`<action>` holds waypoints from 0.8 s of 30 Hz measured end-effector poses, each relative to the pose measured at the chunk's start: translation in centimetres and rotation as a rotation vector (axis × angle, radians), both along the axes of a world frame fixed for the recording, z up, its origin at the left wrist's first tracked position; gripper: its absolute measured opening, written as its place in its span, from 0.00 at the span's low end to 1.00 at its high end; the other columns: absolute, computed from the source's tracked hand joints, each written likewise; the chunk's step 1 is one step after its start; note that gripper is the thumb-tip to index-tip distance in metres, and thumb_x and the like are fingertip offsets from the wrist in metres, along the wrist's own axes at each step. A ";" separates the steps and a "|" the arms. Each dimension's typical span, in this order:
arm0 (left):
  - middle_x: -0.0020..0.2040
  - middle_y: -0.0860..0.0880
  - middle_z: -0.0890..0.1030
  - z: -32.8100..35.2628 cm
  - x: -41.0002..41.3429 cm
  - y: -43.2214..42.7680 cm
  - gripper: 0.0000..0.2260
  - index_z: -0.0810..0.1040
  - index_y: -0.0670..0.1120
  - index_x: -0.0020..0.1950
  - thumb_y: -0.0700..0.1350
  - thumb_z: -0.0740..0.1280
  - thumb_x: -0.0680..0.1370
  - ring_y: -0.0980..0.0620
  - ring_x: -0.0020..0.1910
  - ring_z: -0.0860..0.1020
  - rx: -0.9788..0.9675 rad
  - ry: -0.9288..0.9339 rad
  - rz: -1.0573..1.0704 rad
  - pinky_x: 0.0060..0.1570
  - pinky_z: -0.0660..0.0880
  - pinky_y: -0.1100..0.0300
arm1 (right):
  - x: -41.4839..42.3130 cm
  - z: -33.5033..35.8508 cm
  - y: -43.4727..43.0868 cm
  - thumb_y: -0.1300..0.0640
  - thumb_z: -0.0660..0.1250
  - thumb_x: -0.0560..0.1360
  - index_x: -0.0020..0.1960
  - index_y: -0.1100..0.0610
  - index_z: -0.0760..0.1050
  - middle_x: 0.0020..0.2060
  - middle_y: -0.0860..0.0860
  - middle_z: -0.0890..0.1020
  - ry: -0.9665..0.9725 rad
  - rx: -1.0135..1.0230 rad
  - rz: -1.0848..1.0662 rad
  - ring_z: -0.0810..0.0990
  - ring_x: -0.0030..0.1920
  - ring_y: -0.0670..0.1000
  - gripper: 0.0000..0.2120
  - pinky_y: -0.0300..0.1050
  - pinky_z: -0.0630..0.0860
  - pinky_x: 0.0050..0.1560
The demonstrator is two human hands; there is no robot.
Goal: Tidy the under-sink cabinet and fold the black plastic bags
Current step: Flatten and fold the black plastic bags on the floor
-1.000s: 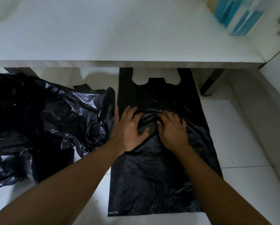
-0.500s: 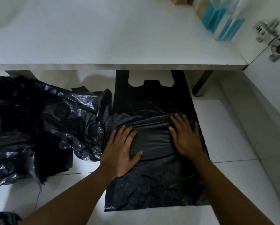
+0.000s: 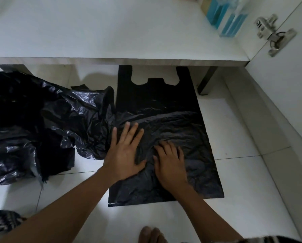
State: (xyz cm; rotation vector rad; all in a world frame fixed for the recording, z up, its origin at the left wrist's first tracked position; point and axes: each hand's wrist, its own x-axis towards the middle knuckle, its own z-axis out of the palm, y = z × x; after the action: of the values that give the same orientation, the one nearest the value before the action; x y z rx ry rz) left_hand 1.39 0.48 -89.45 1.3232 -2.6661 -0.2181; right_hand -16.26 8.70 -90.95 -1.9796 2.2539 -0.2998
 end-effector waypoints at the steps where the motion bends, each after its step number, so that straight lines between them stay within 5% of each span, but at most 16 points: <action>1: 0.81 0.45 0.58 -0.3 -0.1 1.3 0.43 0.61 0.47 0.80 0.67 0.63 0.71 0.43 0.82 0.49 -0.023 0.016 -0.003 0.76 0.48 0.34 | -0.2 -0.4 0.1 0.48 0.55 0.81 0.68 0.49 0.71 0.69 0.49 0.72 0.009 -0.008 -0.002 0.68 0.71 0.52 0.18 0.59 0.60 0.72; 8: 0.80 0.48 0.61 -2.6 0.3 5.5 0.36 0.63 0.49 0.80 0.69 0.55 0.78 0.46 0.81 0.53 0.058 -0.007 0.082 0.77 0.52 0.38 | -3.0 -0.2 0.9 0.43 0.54 0.81 0.70 0.49 0.70 0.72 0.50 0.69 -0.015 -0.004 0.041 0.64 0.74 0.53 0.21 0.62 0.56 0.73; 14: 0.81 0.50 0.59 -1.9 0.2 5.3 0.36 0.61 0.51 0.80 0.71 0.54 0.77 0.47 0.81 0.51 0.133 0.033 0.092 0.78 0.48 0.39 | -13.7 1.3 2.2 0.40 0.47 0.80 0.69 0.50 0.70 0.69 0.53 0.72 0.008 0.030 -0.299 0.68 0.69 0.56 0.25 0.64 0.63 0.68; 18: 0.82 0.53 0.54 -0.1 0.1 3.9 0.40 0.56 0.54 0.81 0.71 0.60 0.74 0.51 0.81 0.47 0.291 0.052 0.091 0.79 0.42 0.43 | -13.3 3.2 -0.6 0.43 0.50 0.81 0.62 0.53 0.75 0.61 0.55 0.76 0.020 0.023 -0.353 0.70 0.63 0.59 0.22 0.61 0.65 0.62; 21: 0.80 0.51 0.61 2.1 0.0 2.9 0.39 0.56 0.53 0.81 0.65 0.67 0.75 0.50 0.79 0.57 0.357 0.291 0.194 0.78 0.52 0.47 | -9.5 5.0 -4.8 0.47 0.57 0.81 0.61 0.52 0.75 0.60 0.55 0.76 -0.082 -0.012 -0.256 0.70 0.62 0.59 0.15 0.60 0.65 0.61; 24: 0.69 0.51 0.73 3.9 0.7 2.2 0.29 0.68 0.52 0.74 0.58 0.71 0.75 0.51 0.69 0.69 0.214 0.586 0.416 0.71 0.66 0.51 | -4.0 6.4 -9.3 0.48 0.61 0.80 0.61 0.53 0.76 0.60 0.54 0.76 -0.274 -0.038 -0.074 0.72 0.62 0.58 0.14 0.58 0.70 0.64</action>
State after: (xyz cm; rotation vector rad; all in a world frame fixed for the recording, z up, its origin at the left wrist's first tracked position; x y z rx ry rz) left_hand 2.10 2.71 -85.56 1.5419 -1.8849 -0.7214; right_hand -20.22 -0.62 -84.55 -1.7510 2.1627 -0.5870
